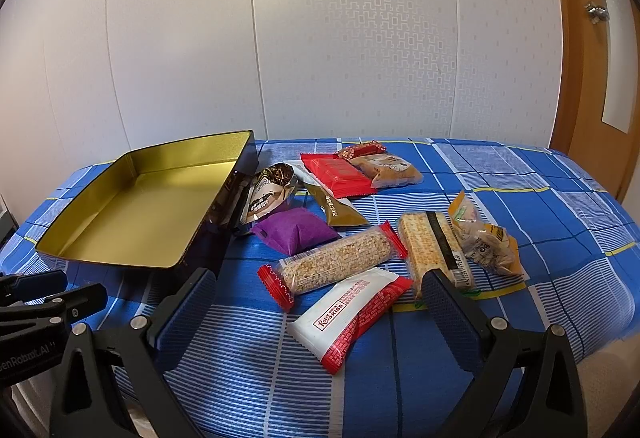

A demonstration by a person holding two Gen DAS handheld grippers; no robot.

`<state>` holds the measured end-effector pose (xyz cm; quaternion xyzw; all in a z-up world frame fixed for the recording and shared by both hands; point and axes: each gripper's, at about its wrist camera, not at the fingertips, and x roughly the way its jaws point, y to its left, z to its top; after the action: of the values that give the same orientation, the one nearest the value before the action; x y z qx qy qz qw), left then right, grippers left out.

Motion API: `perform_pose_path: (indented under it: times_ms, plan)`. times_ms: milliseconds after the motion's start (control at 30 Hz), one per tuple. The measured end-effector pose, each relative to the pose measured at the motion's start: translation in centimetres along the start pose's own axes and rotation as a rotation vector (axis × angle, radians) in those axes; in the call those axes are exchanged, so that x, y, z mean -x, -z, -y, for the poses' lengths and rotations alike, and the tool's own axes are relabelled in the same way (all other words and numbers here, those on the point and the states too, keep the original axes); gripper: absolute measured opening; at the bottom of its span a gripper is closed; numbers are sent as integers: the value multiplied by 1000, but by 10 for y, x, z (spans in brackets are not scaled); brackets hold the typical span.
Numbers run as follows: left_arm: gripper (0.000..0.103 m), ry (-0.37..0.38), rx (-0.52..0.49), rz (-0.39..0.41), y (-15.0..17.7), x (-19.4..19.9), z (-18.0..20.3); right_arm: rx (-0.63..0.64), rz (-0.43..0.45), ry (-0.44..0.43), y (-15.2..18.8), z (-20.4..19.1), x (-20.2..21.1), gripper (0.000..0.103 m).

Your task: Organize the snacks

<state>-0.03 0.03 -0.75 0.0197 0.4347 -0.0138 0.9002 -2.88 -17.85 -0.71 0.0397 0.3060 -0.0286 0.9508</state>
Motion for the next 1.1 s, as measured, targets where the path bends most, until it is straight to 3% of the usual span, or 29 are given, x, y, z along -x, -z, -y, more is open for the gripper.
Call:
perform_pose_path:
  times_ms: [800, 933, 1100]
  plan:
    - [57, 14, -2, -40, 0, -5, 1, -34, 16, -5, -2, 13, 2, 103]
    - [57, 54, -12, -58, 2, -7, 3, -64, 7, -11, -3, 24, -1, 103]
    - [57, 175, -5, -68, 5, -6, 4, -144, 52, -12, -5, 50, 2, 103]
